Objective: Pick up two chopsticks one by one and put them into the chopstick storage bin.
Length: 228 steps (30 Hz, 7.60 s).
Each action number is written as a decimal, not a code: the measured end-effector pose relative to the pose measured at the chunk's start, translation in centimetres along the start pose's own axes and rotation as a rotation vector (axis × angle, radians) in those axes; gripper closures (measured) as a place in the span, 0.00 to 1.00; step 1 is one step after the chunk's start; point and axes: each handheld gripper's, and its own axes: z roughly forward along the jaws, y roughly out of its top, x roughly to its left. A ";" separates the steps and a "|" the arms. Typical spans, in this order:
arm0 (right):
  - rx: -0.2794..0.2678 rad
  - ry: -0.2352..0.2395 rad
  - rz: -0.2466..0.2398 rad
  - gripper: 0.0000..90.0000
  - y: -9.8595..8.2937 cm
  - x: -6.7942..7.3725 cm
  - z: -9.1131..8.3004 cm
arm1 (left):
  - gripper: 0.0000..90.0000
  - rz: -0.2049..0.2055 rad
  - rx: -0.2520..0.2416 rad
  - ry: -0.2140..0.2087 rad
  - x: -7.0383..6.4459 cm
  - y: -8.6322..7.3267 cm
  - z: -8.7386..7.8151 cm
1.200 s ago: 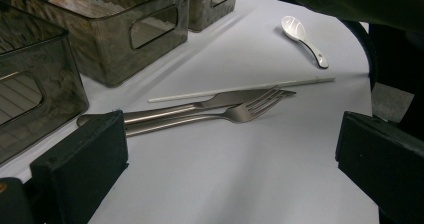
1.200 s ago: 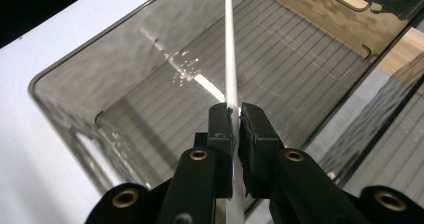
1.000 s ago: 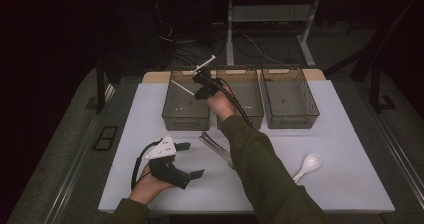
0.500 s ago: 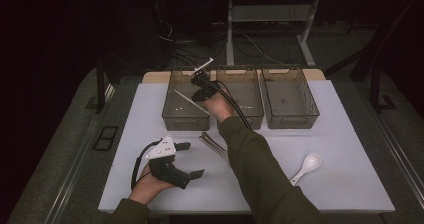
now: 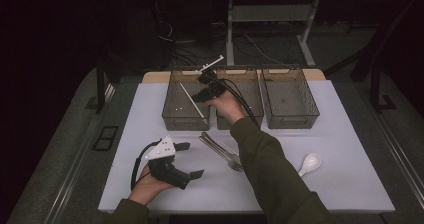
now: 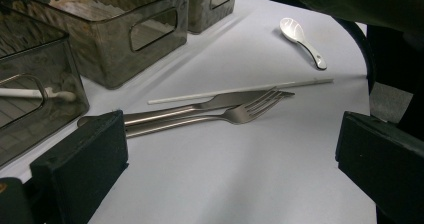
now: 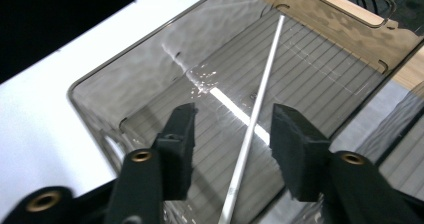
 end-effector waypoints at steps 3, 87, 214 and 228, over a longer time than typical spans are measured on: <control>-0.026 0.006 -0.009 0.51 -0.7 -0.4 -0.9 | 0.00 -0.003 0.003 0.003 0.0 0.0 0.1; -0.044 0.034 -0.019 0.70 -25.1 0.4 -14.0 | 0.00 0.019 0.047 0.015 -0.3 -0.1 0.4; -0.187 0.022 -0.020 0.94 -14.6 -0.5 -15.9 | 0.00 0.011 0.066 0.008 -0.2 -0.8 1.1; -0.166 -0.006 -0.031 0.94 -10.0 -0.3 -13.0 | 0.00 0.008 0.056 0.005 -0.2 -0.8 1.0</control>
